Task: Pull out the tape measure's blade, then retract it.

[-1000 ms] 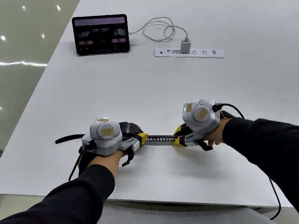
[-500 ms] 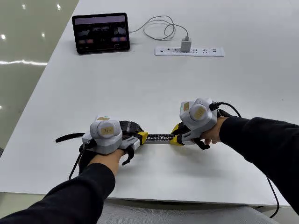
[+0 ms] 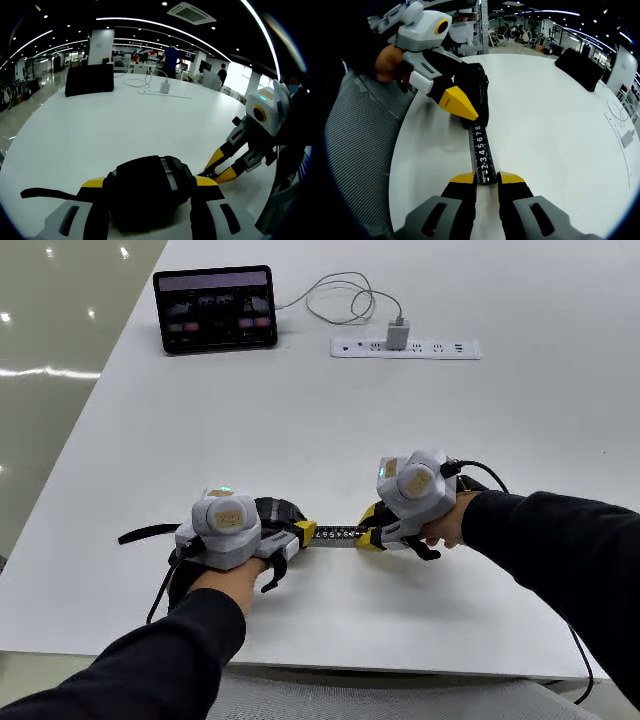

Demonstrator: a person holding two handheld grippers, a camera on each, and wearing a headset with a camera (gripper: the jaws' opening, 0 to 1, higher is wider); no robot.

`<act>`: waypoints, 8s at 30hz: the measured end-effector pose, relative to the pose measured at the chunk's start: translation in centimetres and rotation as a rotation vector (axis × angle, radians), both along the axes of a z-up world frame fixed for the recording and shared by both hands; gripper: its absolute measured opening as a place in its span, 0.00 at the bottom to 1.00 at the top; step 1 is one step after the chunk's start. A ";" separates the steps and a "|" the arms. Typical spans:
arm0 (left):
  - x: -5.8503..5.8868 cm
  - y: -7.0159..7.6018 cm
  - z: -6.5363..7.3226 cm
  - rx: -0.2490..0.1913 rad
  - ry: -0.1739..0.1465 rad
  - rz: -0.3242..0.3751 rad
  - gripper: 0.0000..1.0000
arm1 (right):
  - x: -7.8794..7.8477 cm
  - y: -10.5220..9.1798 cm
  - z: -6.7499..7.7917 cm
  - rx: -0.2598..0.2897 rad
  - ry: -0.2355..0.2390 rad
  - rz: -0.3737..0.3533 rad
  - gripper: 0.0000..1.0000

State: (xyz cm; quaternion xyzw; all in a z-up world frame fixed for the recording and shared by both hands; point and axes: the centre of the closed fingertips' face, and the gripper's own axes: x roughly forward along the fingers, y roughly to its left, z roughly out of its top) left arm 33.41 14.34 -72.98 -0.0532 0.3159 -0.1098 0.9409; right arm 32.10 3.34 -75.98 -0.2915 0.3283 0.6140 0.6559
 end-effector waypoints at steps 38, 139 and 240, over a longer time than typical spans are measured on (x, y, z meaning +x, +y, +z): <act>0.0 0.1 0.0 -0.018 -0.001 0.008 0.61 | -0.4 2.6 0.1 0.058 -0.011 0.024 0.11; 0.0 0.1 0.1 -0.033 -0.003 0.013 0.62 | -0.6 6.5 0.1 0.121 -0.018 0.004 0.11; -4.4 6.0 5.2 -0.038 -0.056 -0.325 1.00 | -2.5 -14.9 7.6 0.244 -0.052 -0.492 0.67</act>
